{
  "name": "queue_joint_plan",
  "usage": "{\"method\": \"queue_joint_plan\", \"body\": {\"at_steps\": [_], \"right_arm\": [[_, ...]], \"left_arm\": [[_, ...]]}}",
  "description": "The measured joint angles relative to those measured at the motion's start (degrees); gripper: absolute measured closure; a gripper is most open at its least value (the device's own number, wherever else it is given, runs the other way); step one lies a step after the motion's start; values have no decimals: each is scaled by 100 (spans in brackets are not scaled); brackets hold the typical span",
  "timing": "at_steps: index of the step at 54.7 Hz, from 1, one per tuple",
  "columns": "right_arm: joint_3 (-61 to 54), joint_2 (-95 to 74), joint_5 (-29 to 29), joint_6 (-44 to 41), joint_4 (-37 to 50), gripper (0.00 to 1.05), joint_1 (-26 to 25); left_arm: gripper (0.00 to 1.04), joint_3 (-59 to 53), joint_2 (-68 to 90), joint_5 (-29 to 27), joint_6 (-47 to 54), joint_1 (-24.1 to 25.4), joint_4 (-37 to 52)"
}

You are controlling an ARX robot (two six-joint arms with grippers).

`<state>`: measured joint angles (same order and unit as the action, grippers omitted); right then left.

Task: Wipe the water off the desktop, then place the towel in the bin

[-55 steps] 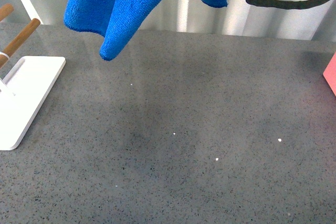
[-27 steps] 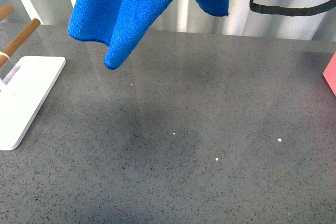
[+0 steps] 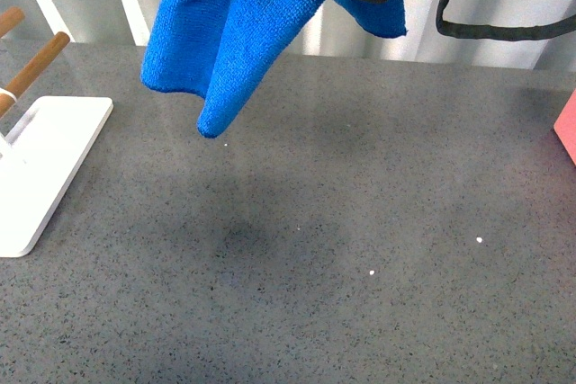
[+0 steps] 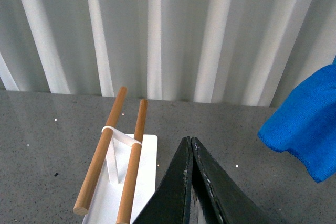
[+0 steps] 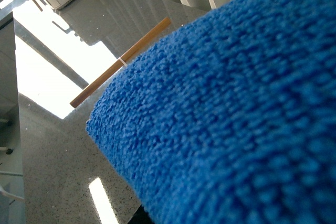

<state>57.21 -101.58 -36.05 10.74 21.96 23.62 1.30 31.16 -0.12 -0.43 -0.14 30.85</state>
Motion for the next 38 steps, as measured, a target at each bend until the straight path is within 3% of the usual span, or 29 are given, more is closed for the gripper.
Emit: {"method": "queue_joint_plan", "body": {"at_steps": [38], "right_arm": [[-188, 2, -98, -48, 17, 99, -24]], "left_arm": [[101, -2, -1773, 9, 0, 2, -1720]]}}
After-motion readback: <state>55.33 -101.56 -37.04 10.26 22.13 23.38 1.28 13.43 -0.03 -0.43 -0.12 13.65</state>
